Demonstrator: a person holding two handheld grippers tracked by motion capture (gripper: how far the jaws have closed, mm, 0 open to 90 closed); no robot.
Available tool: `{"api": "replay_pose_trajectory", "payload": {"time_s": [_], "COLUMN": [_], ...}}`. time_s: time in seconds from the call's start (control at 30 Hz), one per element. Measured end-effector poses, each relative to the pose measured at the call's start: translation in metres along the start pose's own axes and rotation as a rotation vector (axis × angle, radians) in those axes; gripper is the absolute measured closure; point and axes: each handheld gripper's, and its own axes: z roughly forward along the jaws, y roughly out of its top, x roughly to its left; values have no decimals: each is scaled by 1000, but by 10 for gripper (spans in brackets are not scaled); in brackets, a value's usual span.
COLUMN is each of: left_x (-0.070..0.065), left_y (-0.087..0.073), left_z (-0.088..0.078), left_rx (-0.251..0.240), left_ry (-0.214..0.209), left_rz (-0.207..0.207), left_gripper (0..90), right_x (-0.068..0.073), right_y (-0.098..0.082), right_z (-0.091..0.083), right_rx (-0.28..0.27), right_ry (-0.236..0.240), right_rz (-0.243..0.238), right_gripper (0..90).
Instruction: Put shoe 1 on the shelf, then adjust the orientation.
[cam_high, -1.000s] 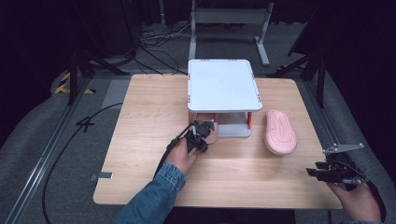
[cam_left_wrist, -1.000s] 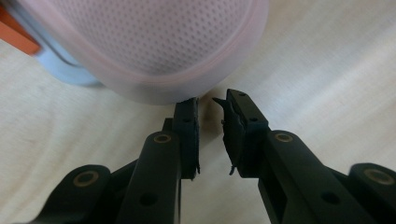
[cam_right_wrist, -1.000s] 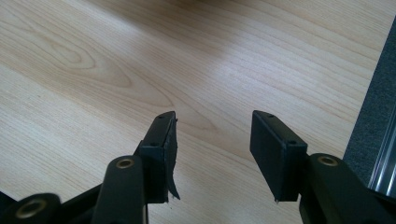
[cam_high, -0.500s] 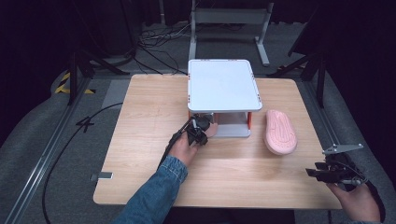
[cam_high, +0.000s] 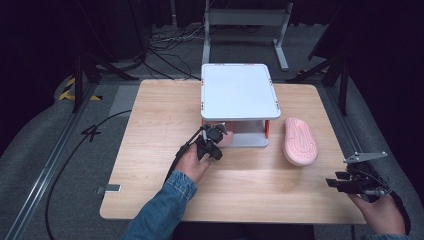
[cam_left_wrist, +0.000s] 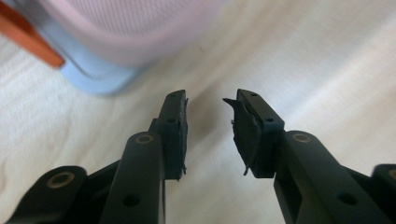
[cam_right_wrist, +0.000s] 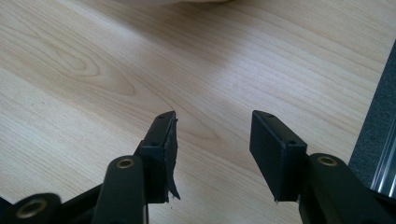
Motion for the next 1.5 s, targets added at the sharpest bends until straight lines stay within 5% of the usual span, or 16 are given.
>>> {"api": "replay_pose_trajectory", "payload": {"time_s": [0.37,0.7,1.1,1.5], "left_x": [17,38,61,68], "left_y": [-35,-65,-101,-122], "left_z": [-66,-90,-98,-94], "left_rx": [-94,-107,-89,-50], "left_ry": [-14,6,45,28], "left_rz": [-32,-40,-104,-171], "left_gripper": [499,479,450,444], "right_x": [2,4,-3,3], "right_y": [9,34,89,131], "right_z": [-2,-3,-10,21], "right_rx": [-29,-59,-109,-97], "right_ry": [-8,35,43,66], "right_rz": [-22,-51,-101,-116], "right_gripper": [526,597,622,775]}}
